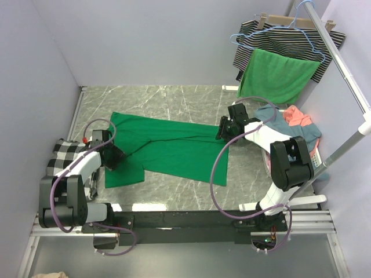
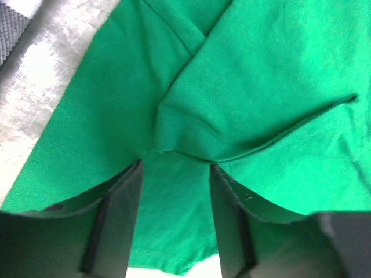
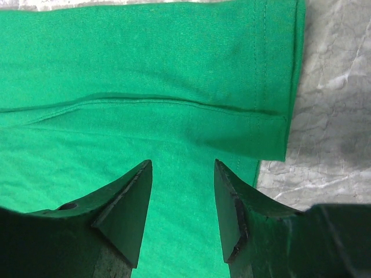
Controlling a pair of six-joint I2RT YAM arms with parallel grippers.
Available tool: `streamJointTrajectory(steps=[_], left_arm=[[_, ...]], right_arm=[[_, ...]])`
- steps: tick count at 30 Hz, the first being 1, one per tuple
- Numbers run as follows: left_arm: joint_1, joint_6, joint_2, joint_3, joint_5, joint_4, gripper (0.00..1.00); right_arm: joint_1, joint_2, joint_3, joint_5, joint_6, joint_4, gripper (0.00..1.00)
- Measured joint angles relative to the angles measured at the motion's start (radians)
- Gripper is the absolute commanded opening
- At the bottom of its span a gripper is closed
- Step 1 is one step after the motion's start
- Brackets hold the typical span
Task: Fold and stack the t-shirts
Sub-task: Fold the flattened tshirt in 1/3 of the way
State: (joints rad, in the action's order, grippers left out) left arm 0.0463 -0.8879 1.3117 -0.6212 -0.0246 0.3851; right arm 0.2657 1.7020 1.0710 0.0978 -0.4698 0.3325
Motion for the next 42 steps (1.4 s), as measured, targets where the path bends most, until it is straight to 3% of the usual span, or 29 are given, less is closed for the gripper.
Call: streamJointTrajectory(steps=[6,13,31,37,42], left_arm=[[0.000,-0.055,-0.047,0.013,-0.025,-0.035,0.59],[0.006,-0.129,-0.137,0.034,-0.048,-0.090,0.57],[0.009,-0.259,0.013,0.088,0.081,-0.277,0.59],[-0.035,-0.222,0.009,0.047,0.034,-0.220,0.62],[-0.100,-0.084,-0.030,-0.090,-0.072,-0.109,0.69]], right_arm=[[0.000,0.000,0.000,0.000,0.008,0.000,0.54],[0.000,0.000,0.000,0.002,0.015,0.001,0.54],[0.000,0.000,0.000,0.012,0.020,0.001,0.54],[0.000,0.000,0.000,0.016,0.023,0.001,0.54],[0.000,0.001,0.000,0.025,0.023,0.001,0.54]])
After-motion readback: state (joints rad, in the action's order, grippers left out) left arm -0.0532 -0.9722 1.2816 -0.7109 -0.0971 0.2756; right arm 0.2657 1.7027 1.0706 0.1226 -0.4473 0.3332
